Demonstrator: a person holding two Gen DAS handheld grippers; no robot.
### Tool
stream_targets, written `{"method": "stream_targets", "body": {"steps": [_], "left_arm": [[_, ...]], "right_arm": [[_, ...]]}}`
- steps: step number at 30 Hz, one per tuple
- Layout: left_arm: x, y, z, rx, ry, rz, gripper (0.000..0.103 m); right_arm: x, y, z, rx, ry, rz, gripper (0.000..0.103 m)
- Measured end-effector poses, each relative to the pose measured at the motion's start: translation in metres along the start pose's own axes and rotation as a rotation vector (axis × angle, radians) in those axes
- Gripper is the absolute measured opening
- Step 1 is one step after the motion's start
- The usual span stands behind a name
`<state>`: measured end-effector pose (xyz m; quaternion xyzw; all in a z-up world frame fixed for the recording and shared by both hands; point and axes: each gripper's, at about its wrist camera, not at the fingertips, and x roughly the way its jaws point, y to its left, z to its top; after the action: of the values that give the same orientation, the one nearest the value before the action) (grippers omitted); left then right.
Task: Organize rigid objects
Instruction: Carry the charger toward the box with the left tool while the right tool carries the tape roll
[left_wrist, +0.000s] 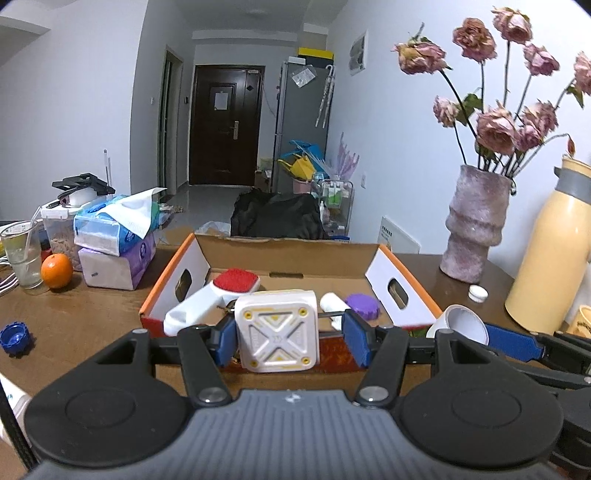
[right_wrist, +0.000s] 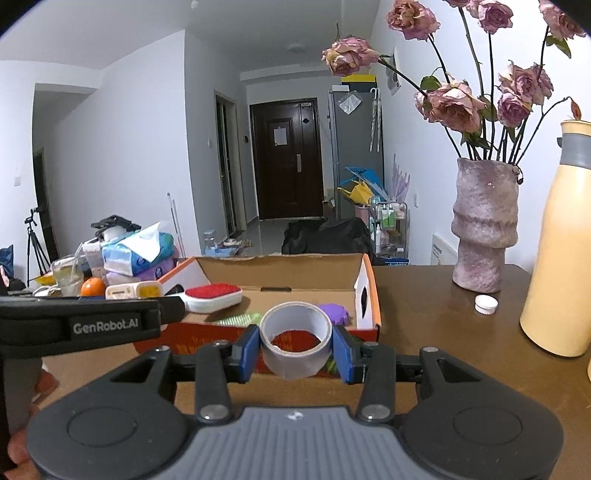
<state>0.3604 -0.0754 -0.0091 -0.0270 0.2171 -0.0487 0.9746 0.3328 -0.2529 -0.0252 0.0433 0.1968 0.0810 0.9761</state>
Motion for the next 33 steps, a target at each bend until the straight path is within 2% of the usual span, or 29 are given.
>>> {"method": "stream_targets", "body": {"steps": [17,33], "left_arm": [[0.05,0.007,0.028,-0.02,-0.051,0.058,0.06],[0.093,0.009,0.042,-0.025,-0.06,0.104,0.06]], "right_arm": [[0.063,-0.009,0.018,0.035,-0.014,0.018,0.042],[0.116,-0.015,0.03,0.043,0.007,0.004,0.042]]}}
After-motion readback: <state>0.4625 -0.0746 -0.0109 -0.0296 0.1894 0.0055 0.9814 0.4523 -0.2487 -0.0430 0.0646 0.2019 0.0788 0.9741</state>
